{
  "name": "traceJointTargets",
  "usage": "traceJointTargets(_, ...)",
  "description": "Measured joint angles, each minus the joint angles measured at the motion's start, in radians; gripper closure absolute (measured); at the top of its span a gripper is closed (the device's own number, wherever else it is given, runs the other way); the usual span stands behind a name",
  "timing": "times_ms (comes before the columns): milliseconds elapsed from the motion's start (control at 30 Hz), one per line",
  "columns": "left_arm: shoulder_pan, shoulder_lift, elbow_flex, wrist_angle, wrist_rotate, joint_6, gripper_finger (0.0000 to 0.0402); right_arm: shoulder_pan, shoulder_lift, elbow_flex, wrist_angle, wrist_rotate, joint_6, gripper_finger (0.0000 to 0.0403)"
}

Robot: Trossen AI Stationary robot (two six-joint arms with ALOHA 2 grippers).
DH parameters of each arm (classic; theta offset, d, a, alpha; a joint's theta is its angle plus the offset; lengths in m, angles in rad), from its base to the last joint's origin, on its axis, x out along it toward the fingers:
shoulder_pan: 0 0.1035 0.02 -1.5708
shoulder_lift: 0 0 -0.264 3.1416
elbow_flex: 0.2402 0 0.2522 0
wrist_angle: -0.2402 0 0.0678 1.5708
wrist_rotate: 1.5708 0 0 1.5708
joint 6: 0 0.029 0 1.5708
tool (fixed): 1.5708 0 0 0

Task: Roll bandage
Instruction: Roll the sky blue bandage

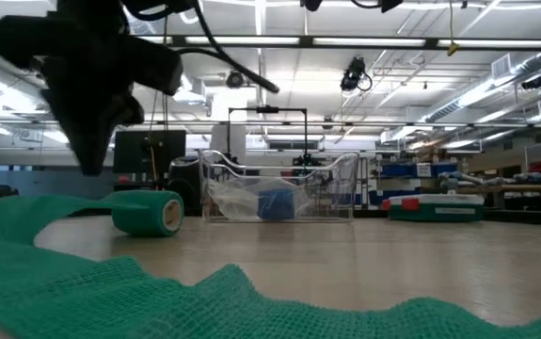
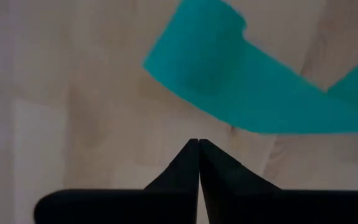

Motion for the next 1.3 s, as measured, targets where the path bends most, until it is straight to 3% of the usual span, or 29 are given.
traceJointTargets(233, 0.042, -0.124, -0.001, 0.076, -0.037, 0.079, 0.0383, -0.044, -0.015, 0.0, -0.003, 0.001, -0.003, 0.0403)
traceJointTargets(467, 0.051, -0.153, -0.07, 0.247, 0.2, 0.194, 0.0383, -0.063, -0.033, 0.0, -0.038, 0.002, -0.01, 0.0403)
traceJointTargets(833, 0.087, -0.177, -0.249, 0.41, 0.273, -0.092, 0.0375, -0.066, -0.085, 0.001, -0.269, 0.035, -0.127, 0.0403)
traceJointTargets(967, 0.119, -0.184, -0.284, 0.454, 0.266, -0.163, 0.0349, -0.066, -0.096, 0.001, -0.293, 0.03, -0.134, 0.0403)
traceJointTargets(1300, 0.177, -0.258, -0.391, 0.459, 0.342, -0.243, 0.0237, -0.066, -0.107, 0.001, -0.327, 0.028, -0.139, 0.0403)
